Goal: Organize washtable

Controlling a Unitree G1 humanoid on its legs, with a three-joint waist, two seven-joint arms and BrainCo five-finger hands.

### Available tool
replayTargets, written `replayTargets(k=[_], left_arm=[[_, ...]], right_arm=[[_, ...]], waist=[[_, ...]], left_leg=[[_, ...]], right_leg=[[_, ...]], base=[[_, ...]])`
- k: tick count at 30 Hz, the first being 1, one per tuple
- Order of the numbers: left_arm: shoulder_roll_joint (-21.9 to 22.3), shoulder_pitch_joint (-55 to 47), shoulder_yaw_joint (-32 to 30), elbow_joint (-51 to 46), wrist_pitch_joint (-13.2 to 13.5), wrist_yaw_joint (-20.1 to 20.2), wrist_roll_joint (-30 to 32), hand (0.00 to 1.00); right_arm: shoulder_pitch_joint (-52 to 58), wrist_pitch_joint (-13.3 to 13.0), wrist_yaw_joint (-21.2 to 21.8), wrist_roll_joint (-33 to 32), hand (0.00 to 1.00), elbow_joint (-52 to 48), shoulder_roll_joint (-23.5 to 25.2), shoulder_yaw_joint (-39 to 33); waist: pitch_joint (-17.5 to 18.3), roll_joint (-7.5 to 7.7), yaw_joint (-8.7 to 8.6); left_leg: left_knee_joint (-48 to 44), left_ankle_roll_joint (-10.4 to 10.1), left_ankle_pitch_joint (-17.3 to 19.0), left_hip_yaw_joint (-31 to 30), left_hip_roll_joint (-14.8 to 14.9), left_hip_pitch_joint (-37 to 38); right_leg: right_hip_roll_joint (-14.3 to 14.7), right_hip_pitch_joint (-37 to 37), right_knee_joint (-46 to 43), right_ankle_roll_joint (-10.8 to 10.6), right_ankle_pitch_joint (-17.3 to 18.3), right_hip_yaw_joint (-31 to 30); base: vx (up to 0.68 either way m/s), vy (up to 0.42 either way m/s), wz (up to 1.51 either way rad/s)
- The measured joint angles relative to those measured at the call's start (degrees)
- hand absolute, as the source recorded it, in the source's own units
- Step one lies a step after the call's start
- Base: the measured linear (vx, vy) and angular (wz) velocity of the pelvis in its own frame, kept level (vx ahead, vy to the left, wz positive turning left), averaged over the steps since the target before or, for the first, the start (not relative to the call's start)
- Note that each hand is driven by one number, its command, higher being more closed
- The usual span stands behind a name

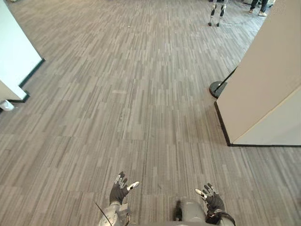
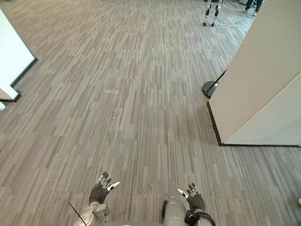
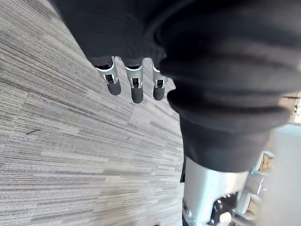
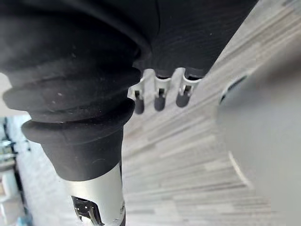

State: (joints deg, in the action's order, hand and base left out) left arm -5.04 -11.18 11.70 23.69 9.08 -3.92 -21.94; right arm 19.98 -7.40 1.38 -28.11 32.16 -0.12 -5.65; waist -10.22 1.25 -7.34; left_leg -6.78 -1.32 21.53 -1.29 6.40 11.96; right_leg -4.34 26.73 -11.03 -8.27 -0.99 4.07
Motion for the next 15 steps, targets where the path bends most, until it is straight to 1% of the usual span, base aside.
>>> replayTargets(k=[1, 2, 3, 4, 5, 6, 7, 8, 9, 10, 11, 12, 13, 14, 15], left_arm=[[0.5, 0.9, 0.2, 0.6, 0.0, 0.0, 0.0, 0.0], [1.9, 1.3, 0.5, 1.7, 0.1, -0.2, -0.1, 0.0], [2.6, 1.9, 0.5, 2.2, 0.1, -0.3, -0.2, 0.0], [3.9, 2.3, 0.7, 2.2, 0.2, -0.4, -0.5, 0.0], [5.2, 2.2, 0.9, 2.2, 0.3, -0.4, -0.8, 0.0], [5.7, 2.1, 0.8, 2.2, 0.3, -0.4, -1.2, 0.0], [6.4, 1.0, -0.1, 2.4, 0.2, -0.6, -2.8, 0.0], [6.5, 0.6, -0.9, 2.7, 0.1, -1.2, -4.8, 0.0], [6.6, 0.4, -1.2, 2.7, 0.1, -1.5, -5.6, 0.0], [6.5, -0.2, -1.7, 2.6, 0.2, -1.5, -7.0, 0.0], [6.5, -0.6, -2.3, 2.5, 0.2, -1.6, -7.5, 0.0], [6.4, -1.3, -3.9, 1.2, 0.2, -1.8, -7.9, 0.0], [6.4, -1.4, -4.2, 0.9, 0.2, -1.8, -8.0, 0.0], [6.4, -2.4, -5.3, -0.3, 0.3, -2.4, -8.5, 0.0], [6.3, -3.4, -5.9, -1.3, 0.2, -2.8, -8.8, 0.0]], right_arm=[[0.2, 0.0, -0.1, -0.1, 0.0, 0.0, -0.1, -0.4], [0.8, 0.1, -0.1, -0.2, 0.0, -0.5, -1.1, -0.4], [0.6, 0.1, -0.1, -0.2, 0.0, -1.1, -1.1, -0.3], [0.4, 0.0, -0.2, -0.1, 0.0, -3.1, -1.5, -1.0], [0.2, 0.0, -0.1, 0.1, 0.0, -5.1, -2.0, -1.4], [-0.1, 0.1, -0.1, 0.2, 0.0, -6.0, -2.0, -1.3], [-1.1, 0.0, -0.2, 0.1, 0.0, -6.8, -1.3, -1.0], [-2.3, 0.0, -0.7, -0.9, 0.0, -6.6, -1.0, -0.7], [-2.7, 0.0, -1.4, -1.4, 0.0, -6.6, -1.0, -0.6], [-3.3, -0.1, -2.3, -2.9, 0.0, -6.6, -0.9, -0.5], [-3.9, -0.3, -2.7, -3.5, 0.0, -6.5, -0.9, -0.5], [-5.7, -0.4, -2.7, -3.9, 0.0, -6.3, -1.0, -0.4], [-6.1, -0.5, -2.7, -3.9, 0.0, -6.2, -1.0, -0.4], [-7.9, -0.7, -2.7, -3.9, 0.0, -5.6, -1.3, -0.2], [-9.0, -0.9, -2.7, -3.8, 0.0, -5.3, -1.5, -0.1]], waist=[[0.0, -0.13, -0.4], [-0.1, -1.02, -1.44], [-0.5, -2.29, -1.58], [-0.9, -3.11, -1.39], [-0.5, -4.57, -1.12], [-0.6, -5.15, -1.09], [-1.0, -5.65, -0.86], [-1.2, -6.11, -0.6], [-1.5, -5.94, -0.05], [-1.7, -5.32, 1.33], [-1.7, -4.49, 2.26], [-1.6, -3.38, 3.71], [-1.5, -3.26, 3.83], [-1.6, -2.94, 4.98], [-1.6, -2.61, 5.21]], left_leg=[[0.4, 0.5, 1.2, -1.0, 0.2, 1.2], [0.7, 1.6, 2.6, -2.1, 1.6, 5.3], [-1.3, 1.0, 2.1, -2.6, 2.5, 5.8], [-11.7, -3.2, -0.6, -2.1, 2.8, 3.0], [-24.2, -8.9, -6.3, -1.3, 3.9, -2.3], [-30.5, -10.8, -11.3, -0.6, 4.8, -5.4], [-42.5, -11.1, -21.6, 1.3, 7.7, -11.0], [-54.2, -9.1, -20.6, 4.1, 10.5, -16.2], [-58.2, -7.2, -19.4, 5.9, 11.5, -17.7], [-61.3, -3.4, -16.5, 10.2, 12.4, -20.2], [-60.2, -1.3, -15.1, 13.6, 12.6, -22.5], [-53.7, -0.2, -13.6, 18.9, 12.9, -26.8], [-51.7, -0.3, -13.5, 19.7, 13.0, -27.5], [-42.0, -0.5, -13.5, 22.7, 13.0, -30.0], [-30.0, -1.3, -14.1, 24.4, 11.9, -31.5]], right_leg=[[-0.6, 0.4, 1.0, -0.6, -0.6, -0.6], [-0.6, 0.6, -3.7, -0.5, -3.3, -0.9], [-0.5, 1.1, -8.5, -0.3, -3.3, -0.3], [-0.9, 1.6, -15.6, 3.9, -0.6, 0.9], [-0.9, 0.3, -18.4, 5.2, 3.8, 2.0], [-0.6, -1.1, -18.8, 5.7, 5.7, 2.4], [0.3, -5.0, -17.6, 7.6, 8.2, 3.2], [1.7, -10.4, -15.6, 9.5, 10.0, 3.9], [2.3, -13.5, -14.0, 10.0, 10.7, 4.1], [2.7, -19.9, -10.2, 10.6, 11.6, 4.1], [2.7, -24.0, -6.9, 10.7, 11.8, 3.8], [2.3, -28.9, -2.3, 10.3, 11.5, 3.0], [2.2, -29.6, -1.7, 10.1, 11.5, 2.8], [1.9, -32.2, 1.0, 10.0, 11.4, 1.8], [1.1, -34.8, 2.9, 9.1, 11.8, 1.5]], base=[[0.57, -0.252, 1.1], [0.5, -0.182, 0.8], [0.62, -0.241, 0.8], [0.66, -0.282, 0.53], [0.65, -0.334, 0.42], [0.84, -0.359, 0.26], [0.86, -0.297, 0.18], [0.72, -0.226, 0.1], [0.71, -0.157, -0.04], [0.56, -0.092, -0.12], [0.92, -0.149, -0.26], [0.63, -0.087, -0.24], [0.63, -0.068, -0.42], [0.64, 0.023, -0.45], [0.64, 0.059, -0.49]])
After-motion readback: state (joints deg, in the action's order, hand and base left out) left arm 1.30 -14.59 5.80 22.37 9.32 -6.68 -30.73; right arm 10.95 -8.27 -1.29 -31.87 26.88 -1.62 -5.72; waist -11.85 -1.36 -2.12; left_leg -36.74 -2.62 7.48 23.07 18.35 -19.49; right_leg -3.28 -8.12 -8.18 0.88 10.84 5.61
